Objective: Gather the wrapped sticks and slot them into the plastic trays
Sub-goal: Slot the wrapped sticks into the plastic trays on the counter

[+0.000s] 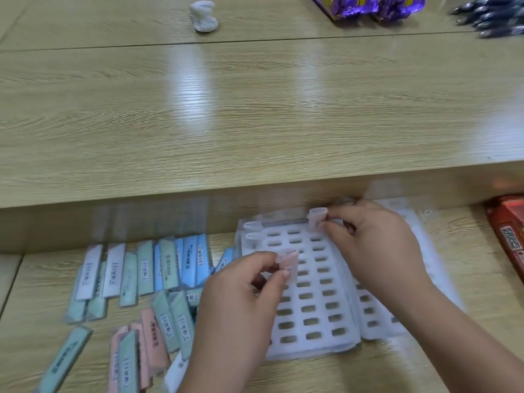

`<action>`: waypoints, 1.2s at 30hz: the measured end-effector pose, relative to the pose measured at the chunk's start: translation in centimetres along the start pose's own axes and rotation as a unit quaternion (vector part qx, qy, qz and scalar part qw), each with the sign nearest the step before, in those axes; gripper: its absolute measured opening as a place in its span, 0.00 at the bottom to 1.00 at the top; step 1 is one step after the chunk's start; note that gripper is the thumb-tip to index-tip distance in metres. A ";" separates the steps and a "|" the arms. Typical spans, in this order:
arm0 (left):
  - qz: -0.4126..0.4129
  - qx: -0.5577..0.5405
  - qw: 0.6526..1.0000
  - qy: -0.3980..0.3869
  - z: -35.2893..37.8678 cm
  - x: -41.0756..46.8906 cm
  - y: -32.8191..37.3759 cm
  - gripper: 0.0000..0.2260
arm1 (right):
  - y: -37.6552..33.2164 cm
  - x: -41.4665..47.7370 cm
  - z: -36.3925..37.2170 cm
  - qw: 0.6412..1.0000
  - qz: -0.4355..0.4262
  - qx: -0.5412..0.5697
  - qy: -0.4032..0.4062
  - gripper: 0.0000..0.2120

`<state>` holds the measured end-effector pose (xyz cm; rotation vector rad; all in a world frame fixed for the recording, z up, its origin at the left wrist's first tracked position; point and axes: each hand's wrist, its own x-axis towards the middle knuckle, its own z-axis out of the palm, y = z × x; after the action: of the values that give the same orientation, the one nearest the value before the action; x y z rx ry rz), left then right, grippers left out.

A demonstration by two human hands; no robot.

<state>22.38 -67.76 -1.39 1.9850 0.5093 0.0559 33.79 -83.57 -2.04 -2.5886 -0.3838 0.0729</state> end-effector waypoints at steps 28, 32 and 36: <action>0.100 0.038 0.994 0.012 3.6 -1.0 1.6 0.13 | 1.2 -4.8 -2.0 0.967 -0.068 0.243 0.020 0.04; 0.185 0.256 0.947 -0.065 3.5 -2.1 0.0 0.18 | 2.0 -3.9 -0.9 0.967 -0.028 0.242 0.070 0.11; 0.168 0.422 0.876 -0.161 4.4 -2.3 -1.0 0.27 | 2.1 -3.2 -0.1 0.981 -0.046 0.175 0.066 0.07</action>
<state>21.07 -71.99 -3.89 2.8490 -0.0775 -0.3350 31.30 -86.24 -3.01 -2.2113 -0.4017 -0.0585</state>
